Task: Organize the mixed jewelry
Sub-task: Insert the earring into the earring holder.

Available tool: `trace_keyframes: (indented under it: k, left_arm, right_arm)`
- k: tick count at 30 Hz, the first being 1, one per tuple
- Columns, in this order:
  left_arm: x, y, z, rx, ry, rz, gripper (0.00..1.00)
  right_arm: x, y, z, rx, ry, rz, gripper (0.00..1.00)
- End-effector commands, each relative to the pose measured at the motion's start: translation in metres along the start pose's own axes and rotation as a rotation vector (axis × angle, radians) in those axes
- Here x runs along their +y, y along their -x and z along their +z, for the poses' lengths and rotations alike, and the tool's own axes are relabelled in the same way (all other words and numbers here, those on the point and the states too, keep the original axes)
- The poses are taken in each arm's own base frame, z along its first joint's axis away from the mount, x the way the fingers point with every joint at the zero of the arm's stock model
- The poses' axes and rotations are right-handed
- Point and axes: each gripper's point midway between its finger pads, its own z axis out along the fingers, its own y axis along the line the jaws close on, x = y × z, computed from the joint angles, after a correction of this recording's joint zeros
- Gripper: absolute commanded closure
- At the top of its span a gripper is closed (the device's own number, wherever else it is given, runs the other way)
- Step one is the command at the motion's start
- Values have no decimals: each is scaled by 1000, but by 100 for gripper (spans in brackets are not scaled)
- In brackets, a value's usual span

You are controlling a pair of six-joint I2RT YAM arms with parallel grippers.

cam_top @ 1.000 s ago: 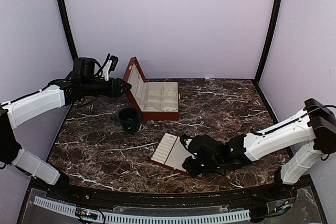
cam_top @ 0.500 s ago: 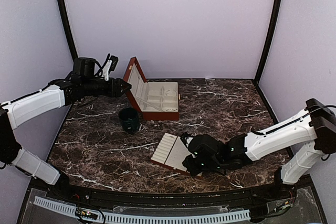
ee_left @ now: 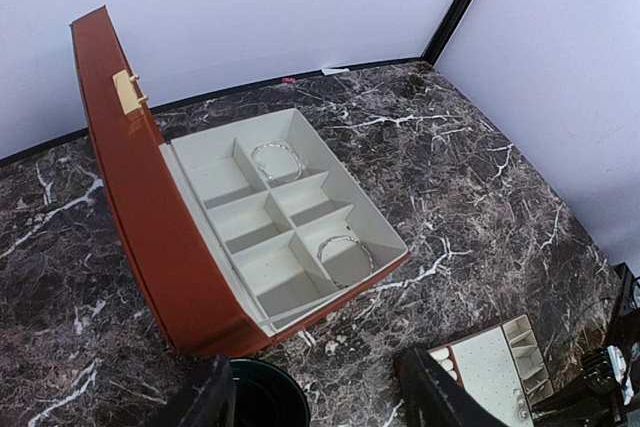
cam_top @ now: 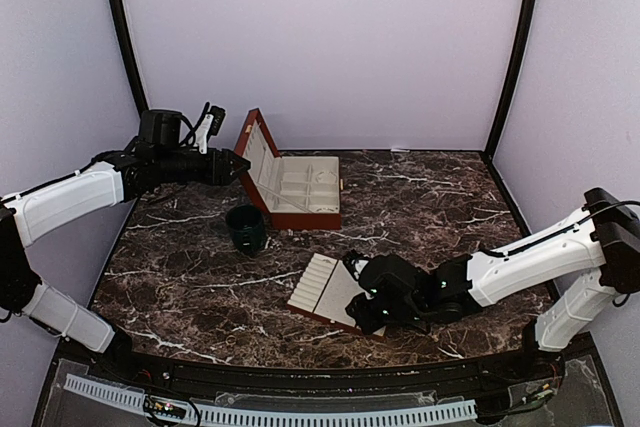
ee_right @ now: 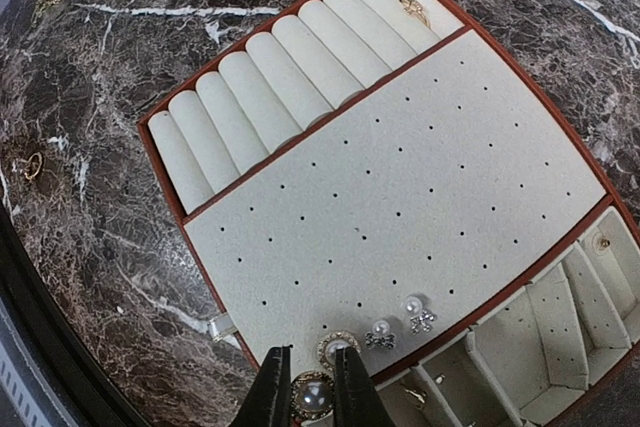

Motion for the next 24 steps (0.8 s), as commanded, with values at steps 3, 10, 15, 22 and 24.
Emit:
trace_keyframes:
  k: [3,10,15,22,24]
  left_arm:
    - [-4,0,-7,-7,-4,18,41]
    - [-4,0,-7,-6,-6,17,41]
    - [-4,1,-8,-8,-6,19,41]
    - [-4,1,-8,-9,-6,19,41]
    - [-4,0,-8,-6,-6,17,41]
  right_arm:
    - [12,6,1,-20,23,-17,100]
    - [12,1,4,-8,13,-24,100]
    - [11,-3,7,1,3,-25,100]
    - [11,-4,6,-1,-15,-30,100]
    - [10,-4,6,-3,-23,-30,100]
